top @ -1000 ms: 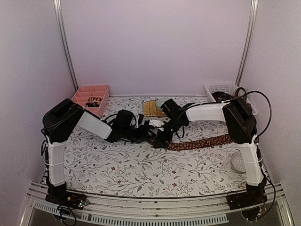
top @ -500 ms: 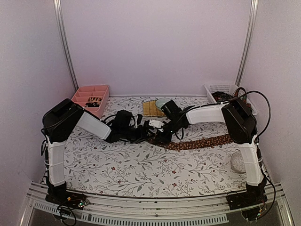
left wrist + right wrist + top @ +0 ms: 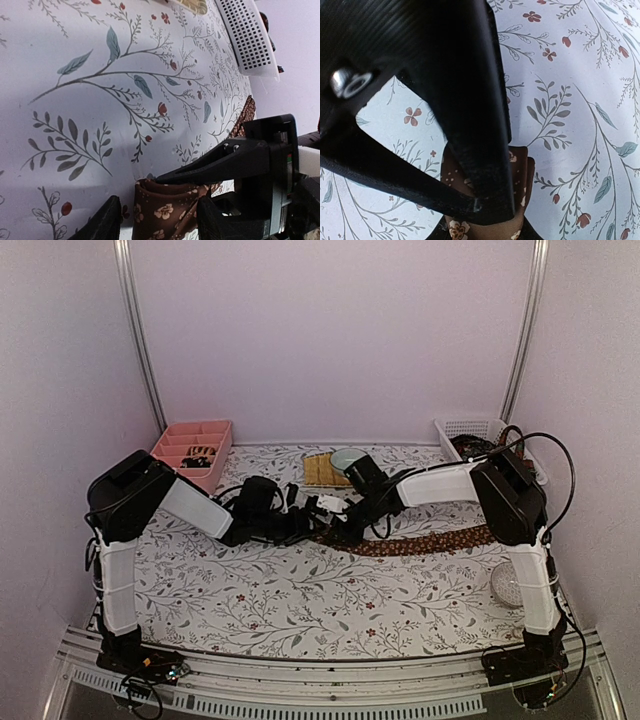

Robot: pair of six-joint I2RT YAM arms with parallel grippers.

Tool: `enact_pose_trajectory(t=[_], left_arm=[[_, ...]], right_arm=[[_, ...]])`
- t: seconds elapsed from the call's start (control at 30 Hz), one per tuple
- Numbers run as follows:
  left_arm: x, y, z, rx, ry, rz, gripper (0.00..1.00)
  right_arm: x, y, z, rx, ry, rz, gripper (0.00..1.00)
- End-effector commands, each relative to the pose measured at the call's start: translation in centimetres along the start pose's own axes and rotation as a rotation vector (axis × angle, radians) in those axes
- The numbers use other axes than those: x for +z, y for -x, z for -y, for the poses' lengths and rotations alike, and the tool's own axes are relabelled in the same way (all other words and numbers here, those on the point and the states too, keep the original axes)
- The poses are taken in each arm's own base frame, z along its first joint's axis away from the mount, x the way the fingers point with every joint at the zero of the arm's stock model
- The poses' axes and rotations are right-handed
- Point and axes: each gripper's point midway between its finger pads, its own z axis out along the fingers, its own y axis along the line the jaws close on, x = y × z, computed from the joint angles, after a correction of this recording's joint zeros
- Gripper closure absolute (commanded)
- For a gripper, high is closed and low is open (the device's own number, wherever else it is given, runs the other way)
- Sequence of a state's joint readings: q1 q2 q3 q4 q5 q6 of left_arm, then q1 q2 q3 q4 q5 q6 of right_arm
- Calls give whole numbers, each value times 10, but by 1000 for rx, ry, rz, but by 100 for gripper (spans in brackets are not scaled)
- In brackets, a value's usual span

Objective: Roll the ties
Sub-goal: Roll the tie at the center of the board.

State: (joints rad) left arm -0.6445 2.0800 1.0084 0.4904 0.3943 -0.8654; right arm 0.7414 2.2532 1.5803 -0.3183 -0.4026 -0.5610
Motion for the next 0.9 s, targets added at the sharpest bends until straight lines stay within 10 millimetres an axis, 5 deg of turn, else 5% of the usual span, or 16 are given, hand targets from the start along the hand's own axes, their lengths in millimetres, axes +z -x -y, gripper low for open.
enact_pose_trajectory(t=[0.0,0.87], left_arm=[[-4,5,2,-12,-18,17,48],[9,-15,9,-128,-124,-21,69]], right_arm=[[-3,-28,-25,32,50,-100,72],[1,-32,-25,137,44,-102,73]])
